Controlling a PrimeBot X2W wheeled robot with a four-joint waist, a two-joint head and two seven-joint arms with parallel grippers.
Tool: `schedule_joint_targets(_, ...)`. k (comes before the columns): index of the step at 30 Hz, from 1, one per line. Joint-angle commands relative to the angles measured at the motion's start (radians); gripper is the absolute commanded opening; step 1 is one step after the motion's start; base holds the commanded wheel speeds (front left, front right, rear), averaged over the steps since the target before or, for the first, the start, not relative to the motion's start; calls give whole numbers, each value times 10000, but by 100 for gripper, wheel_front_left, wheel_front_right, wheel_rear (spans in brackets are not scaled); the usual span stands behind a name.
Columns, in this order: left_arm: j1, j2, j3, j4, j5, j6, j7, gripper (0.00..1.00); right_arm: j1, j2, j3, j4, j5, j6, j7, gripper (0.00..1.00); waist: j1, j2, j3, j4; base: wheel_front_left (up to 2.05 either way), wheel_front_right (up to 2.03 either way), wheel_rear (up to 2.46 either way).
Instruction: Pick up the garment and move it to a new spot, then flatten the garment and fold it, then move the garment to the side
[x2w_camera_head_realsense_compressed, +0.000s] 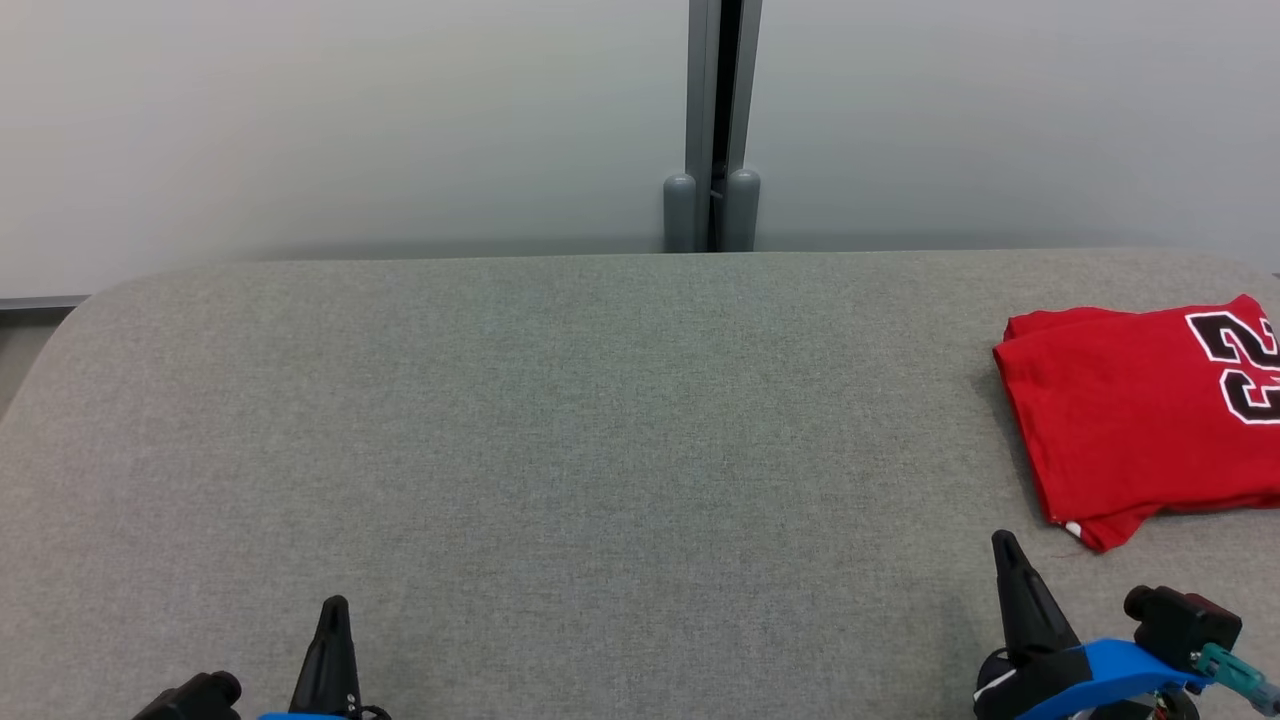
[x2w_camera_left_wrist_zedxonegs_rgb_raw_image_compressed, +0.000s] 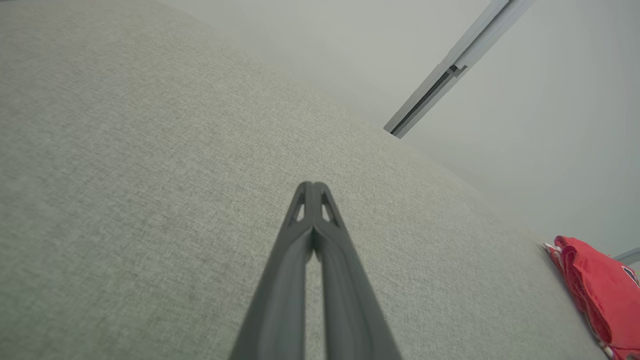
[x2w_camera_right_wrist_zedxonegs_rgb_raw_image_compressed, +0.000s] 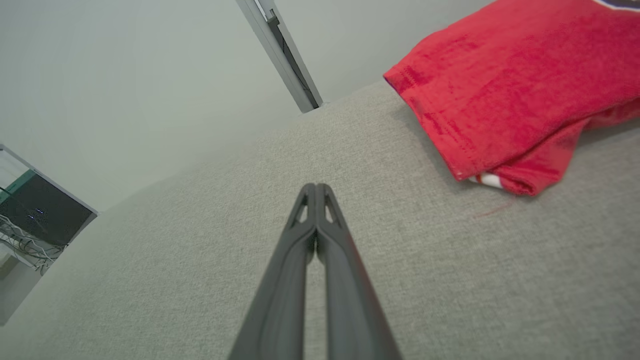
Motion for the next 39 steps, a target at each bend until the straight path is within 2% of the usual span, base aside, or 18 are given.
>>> schedule_joint_targets(1,-302,-20,186,-98,-317,-92,81,0,-214,-28,-65,-220,444,0,98,0,0,-1,-3,5,0,0,0)
schedule_joint_targets(39,-1185,-527,1494,44,-4181,-873,1345,0,-398,-52,-564,-773,5427,1,1391,0,0,-1,-90,101,0,0,0)
